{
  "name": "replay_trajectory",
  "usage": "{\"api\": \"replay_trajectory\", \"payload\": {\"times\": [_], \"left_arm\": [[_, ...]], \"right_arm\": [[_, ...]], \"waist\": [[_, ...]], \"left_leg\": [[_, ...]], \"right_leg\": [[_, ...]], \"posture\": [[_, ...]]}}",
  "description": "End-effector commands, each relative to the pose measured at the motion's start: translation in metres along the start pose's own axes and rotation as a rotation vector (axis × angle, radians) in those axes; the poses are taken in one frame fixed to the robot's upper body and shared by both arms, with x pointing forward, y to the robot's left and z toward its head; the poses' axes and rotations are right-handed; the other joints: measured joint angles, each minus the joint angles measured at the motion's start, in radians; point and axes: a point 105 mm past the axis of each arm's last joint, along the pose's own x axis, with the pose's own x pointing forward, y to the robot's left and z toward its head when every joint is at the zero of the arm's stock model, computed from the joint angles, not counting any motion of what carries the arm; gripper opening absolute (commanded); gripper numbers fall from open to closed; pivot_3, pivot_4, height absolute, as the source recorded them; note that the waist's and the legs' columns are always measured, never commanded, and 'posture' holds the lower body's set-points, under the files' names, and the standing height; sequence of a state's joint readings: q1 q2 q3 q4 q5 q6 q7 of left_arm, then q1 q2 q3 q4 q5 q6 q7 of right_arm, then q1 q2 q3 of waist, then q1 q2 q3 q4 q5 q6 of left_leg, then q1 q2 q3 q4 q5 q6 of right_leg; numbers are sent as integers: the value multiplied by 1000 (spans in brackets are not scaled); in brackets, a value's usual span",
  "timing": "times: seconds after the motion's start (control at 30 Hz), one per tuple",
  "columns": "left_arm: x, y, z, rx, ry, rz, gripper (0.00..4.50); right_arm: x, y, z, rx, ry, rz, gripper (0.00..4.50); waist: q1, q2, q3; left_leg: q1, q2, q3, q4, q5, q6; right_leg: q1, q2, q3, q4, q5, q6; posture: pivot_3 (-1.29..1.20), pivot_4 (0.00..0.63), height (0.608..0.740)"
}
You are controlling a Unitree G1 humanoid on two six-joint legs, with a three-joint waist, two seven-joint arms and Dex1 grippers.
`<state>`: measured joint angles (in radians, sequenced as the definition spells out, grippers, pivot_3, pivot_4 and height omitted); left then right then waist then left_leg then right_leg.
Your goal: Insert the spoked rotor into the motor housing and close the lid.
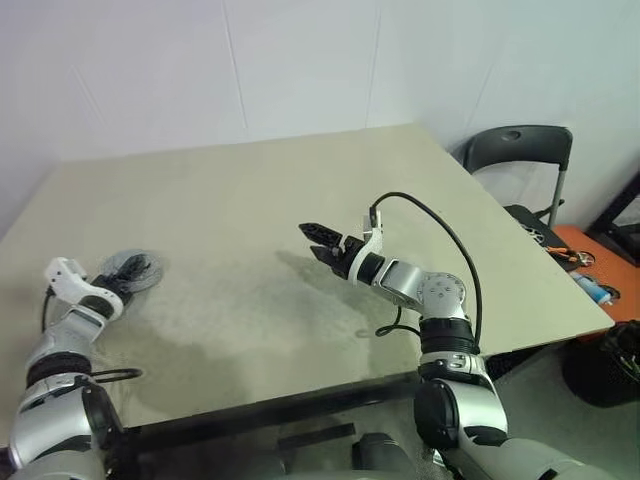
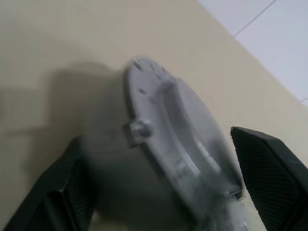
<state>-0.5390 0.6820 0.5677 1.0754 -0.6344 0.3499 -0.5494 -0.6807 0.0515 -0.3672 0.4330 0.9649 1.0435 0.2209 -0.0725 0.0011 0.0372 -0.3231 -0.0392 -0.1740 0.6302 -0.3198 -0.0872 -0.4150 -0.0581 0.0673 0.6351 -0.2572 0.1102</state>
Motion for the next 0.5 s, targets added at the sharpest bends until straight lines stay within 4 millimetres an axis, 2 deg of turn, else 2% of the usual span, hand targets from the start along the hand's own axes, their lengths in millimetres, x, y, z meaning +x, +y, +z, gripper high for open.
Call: {"api": "replay_trajectory", "payload": {"times": [0.03,0.13,0.3,0.37,0.43,0.5], "left_arm": [[-22,17,35,35,-51,0,4089],[-46,35,56,86,-49,17,4089],[-72,43,94,163,-85,35,4089],[-76,38,114,205,-118,36,4089],[-75,19,136,251,-155,-15,4089],[-68,-4,146,293,-154,-93,4089]], "right_arm": [[3,18,6,-34,-17,66,4375],[5,17,5,-33,-15,66,4375],[4,18,4,-43,-9,75,4375],[1,21,9,-59,-10,87,4375],[-5,24,16,-106,-3,90,4375],[-11,29,25,-170,13,96,4375]], "waist": [[-7,0,0],[-25,-1,0],[-24,0,0],[-21,0,0],[-16,-1,0],[-5,-3,1]], "left_leg": [[0,0,0,0,0,0],[-2,0,0,-2,0,0],[-3,0,1,-1,0,0],[-3,0,1,0,0,0],[-4,-1,0,0,0,-1],[-4,-1,0,1,0,-1]], "right_leg": [[0,0,0,0,0,0],[-4,0,0,1,0,0],[-6,-1,0,3,0,0],[-6,-1,0,4,0,0],[-6,-1,0,5,0,0],[-6,-1,-1,5,0,0]], "posture": [[0,0,740],[0,0,740],[0,0,740],[0,0,740],[0,0,740],[0,0,740]]}}
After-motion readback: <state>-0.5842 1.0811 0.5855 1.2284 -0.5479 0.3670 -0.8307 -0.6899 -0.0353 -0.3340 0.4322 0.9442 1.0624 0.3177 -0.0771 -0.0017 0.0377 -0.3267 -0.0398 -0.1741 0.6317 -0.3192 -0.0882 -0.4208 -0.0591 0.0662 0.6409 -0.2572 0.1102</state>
